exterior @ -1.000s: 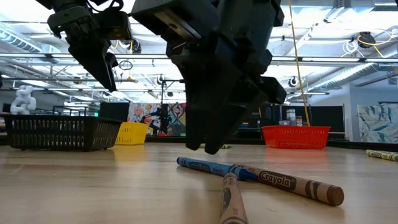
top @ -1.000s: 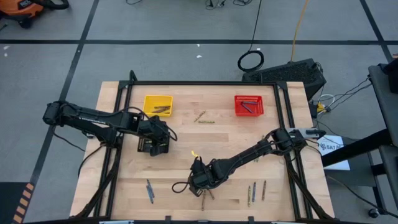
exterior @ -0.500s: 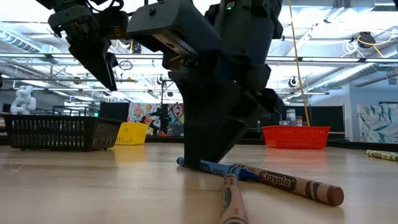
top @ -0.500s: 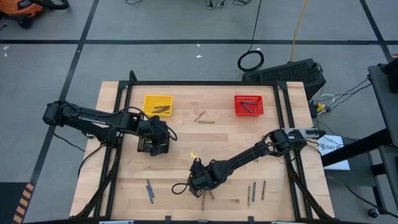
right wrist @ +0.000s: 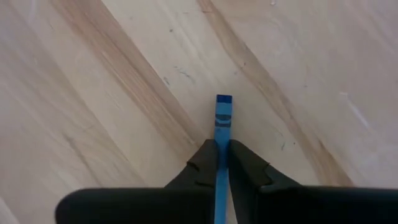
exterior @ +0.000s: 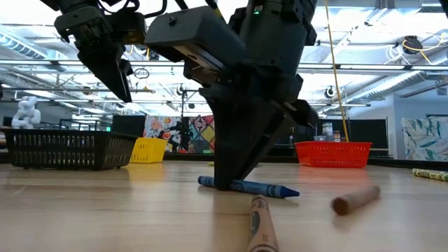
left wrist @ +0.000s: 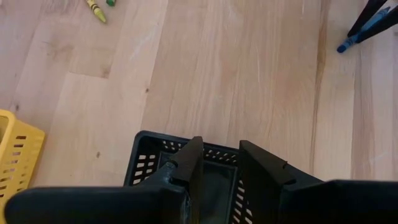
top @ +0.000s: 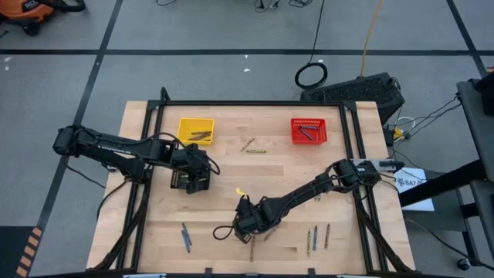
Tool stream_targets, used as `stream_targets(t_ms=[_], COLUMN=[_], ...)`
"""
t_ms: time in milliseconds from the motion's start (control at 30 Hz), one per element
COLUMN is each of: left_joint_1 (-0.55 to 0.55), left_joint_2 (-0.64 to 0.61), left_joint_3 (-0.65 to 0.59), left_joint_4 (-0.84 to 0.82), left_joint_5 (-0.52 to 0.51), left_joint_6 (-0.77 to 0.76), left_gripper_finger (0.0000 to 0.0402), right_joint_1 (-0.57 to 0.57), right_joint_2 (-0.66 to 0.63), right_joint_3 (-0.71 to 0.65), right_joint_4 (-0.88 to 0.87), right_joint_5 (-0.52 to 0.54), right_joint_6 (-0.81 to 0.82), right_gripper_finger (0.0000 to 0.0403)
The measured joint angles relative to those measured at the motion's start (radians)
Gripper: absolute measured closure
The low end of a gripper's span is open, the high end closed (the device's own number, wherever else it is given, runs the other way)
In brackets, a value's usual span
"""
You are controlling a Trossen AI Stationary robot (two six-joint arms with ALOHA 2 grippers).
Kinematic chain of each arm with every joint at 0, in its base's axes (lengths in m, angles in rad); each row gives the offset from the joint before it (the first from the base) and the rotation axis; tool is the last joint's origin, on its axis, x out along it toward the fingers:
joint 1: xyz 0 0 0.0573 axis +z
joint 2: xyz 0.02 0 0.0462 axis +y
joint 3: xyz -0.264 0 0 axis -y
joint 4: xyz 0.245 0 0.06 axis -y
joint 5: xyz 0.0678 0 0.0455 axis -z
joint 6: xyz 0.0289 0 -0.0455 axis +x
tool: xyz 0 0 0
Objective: Sort crayons
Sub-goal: Put the blue crayon into the red bin
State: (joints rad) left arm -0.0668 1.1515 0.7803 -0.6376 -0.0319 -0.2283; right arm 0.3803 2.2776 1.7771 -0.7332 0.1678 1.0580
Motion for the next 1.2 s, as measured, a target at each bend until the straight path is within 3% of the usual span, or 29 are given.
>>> stream_targets(t_ms=[500,1200], left_joint_1=[0.0,0.0], left_joint_2=[0.0,0.0], left_joint_3=[0.0,0.0], left_joint_4=[-0.001,-0.043], left_joint_5=[0.0,0.0], left_joint_6=[0.0,0.0], left_gripper_finger=[0.0299,0.0299], right_joint_1=[-0.01,-0.095], right_joint_2=[-0.036,-0.169], right_joint_3=[-0.005,-0.003], right_joint_4=[0.0,-0.621], right_joint_5=[0.042,0.22], right_joint_6=[-0.061,0.0], right_gripper_finger=[0.0402,0.0403])
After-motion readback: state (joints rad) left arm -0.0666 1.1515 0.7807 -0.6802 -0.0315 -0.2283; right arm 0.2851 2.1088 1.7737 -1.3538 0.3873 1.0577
